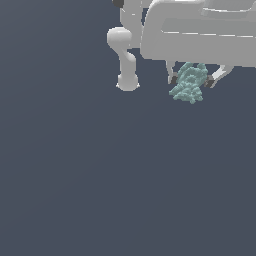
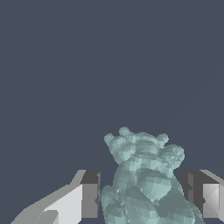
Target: Pick up the object and move it to a goal position.
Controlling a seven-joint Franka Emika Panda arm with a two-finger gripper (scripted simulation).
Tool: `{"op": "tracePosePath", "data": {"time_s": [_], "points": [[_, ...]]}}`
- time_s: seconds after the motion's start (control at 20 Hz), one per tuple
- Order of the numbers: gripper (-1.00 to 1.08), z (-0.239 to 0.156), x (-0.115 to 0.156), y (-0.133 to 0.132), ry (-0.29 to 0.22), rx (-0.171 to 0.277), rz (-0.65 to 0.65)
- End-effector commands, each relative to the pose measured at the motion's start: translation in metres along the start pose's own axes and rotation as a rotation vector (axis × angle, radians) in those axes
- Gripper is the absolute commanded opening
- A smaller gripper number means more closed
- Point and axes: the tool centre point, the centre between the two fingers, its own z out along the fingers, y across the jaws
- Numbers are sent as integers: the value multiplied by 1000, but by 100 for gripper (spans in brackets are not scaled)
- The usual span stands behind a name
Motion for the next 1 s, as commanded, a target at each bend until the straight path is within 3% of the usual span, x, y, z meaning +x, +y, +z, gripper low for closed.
{"op": "tracePosePath", "data": {"time_s": [0.0,0.95], "points": [[-100,-6,2,-1,0,0,0],[-100,-18,6,-4,0,0,0]]}}
